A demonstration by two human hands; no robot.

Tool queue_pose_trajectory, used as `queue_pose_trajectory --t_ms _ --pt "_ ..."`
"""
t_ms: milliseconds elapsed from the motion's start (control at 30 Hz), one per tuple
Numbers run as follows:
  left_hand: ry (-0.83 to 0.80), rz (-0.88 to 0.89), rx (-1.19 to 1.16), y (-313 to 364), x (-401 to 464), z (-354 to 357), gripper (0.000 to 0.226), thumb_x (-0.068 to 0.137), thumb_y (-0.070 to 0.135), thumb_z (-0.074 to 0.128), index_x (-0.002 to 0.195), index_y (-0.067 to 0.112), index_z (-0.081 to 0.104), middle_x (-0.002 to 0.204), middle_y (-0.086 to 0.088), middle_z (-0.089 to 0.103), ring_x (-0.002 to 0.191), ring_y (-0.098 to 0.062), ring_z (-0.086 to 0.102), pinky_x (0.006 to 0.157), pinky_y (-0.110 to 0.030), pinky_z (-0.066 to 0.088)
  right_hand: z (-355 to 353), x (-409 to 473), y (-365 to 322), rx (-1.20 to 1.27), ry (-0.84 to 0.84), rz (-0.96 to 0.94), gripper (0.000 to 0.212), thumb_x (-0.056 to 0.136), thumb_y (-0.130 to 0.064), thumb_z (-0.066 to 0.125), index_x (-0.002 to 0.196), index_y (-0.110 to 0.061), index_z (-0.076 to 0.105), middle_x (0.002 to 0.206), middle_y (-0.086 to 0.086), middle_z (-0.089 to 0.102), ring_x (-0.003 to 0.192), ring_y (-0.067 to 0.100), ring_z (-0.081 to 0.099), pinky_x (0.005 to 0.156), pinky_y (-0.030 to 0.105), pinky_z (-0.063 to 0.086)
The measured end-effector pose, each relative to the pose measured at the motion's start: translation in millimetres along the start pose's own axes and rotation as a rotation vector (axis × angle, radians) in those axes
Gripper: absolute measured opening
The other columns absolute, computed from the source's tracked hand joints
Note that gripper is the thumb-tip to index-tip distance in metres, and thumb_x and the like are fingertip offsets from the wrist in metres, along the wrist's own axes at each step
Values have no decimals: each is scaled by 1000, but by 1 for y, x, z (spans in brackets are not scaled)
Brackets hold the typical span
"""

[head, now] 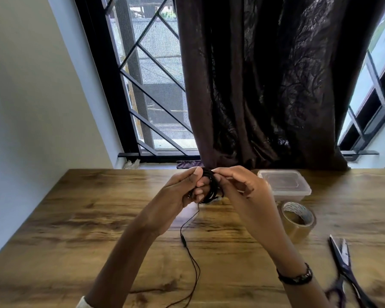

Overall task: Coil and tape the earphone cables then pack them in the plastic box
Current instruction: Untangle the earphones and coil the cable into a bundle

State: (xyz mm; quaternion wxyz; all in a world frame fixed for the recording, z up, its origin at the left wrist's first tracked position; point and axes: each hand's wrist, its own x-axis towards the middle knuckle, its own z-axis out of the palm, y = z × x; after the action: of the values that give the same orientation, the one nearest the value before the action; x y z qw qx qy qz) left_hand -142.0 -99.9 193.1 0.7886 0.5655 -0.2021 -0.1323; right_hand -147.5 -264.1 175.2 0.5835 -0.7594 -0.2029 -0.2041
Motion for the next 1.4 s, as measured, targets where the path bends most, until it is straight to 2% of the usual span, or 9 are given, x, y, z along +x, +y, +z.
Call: queue_pose_trajectory --t_ms 167,267,400,567,800,900,1000,1233,1400 --pt "-40 54 149 1 -3 0 25 96 29 41 76 17 48 68 12 41 64 -3 39 67 -14 36 1 -5 0 75 -42 41 23 95 -27 54 109 -19 69 102 -4 70 96 16 68 81 35 57" --pt "-40 73 212 2 -3 0 31 97 29 39 69 24 51 66 14 43 66 -3 40 66 -12 36 1 -8 -3 199 -103 85 30 96 -39 51 114 -21 66 107 -4 67 104 17 66 85 31 56" --pt "-23 67 209 2 -3 0 37 95 28 40 64 31 58 64 18 49 62 1 43 65 -10 37 7 -9 -5 241 -92 70 33 82 -34 71 112 -23 64 109 -2 64 106 19 66 88 31 56" --pt "21 58 263 2 -4 -2 35 95 38 42 62 30 53 59 14 40 56 -1 37 59 -12 34 11 -11 -4 282 -61 69 28 83 -27 69 111 -23 66 109 -3 66 105 15 67 85 21 53" --pt "44 100 427 0 -5 -1 33 99 30 36 72 14 44 60 12 41 56 -3 36 54 -11 32 13 -14 -5 250 -15 95 20 85 -15 70 105 -18 71 99 -3 72 94 12 70 80 22 55" --pt "79 131 553 -5 -3 0 36 99 32 37 70 12 43 62 8 40 61 -12 36 57 -23 30 16 -17 -2 212 30 96 16 87 -10 68 100 -18 73 93 -3 74 87 13 72 77 26 58" --pt "115 136 619 -13 -2 1 34 97 34 38 70 14 43 66 5 40 66 -15 37 62 -33 31 18 -19 0 137 82 87 18 88 -7 68 99 -20 72 92 -7 73 84 9 71 74 21 57" --pt "180 164 797 -25 -6 4 32 101 30 33 73 22 47 79 5 42 71 -7 42 67 -25 37 19 -23 3 55 159 120 18 85 -12 69 94 -27 72 88 -10 74 81 7 71 72 21 57" --pt "206 151 822 -29 -6 7 31 101 32 32 73 34 45 82 6 41 72 -6 43 70 -23 35 20 -23 5 130 150 235 19 88 -6 64 100 -18 74 89 -8 76 84 6 72 75 20 57"
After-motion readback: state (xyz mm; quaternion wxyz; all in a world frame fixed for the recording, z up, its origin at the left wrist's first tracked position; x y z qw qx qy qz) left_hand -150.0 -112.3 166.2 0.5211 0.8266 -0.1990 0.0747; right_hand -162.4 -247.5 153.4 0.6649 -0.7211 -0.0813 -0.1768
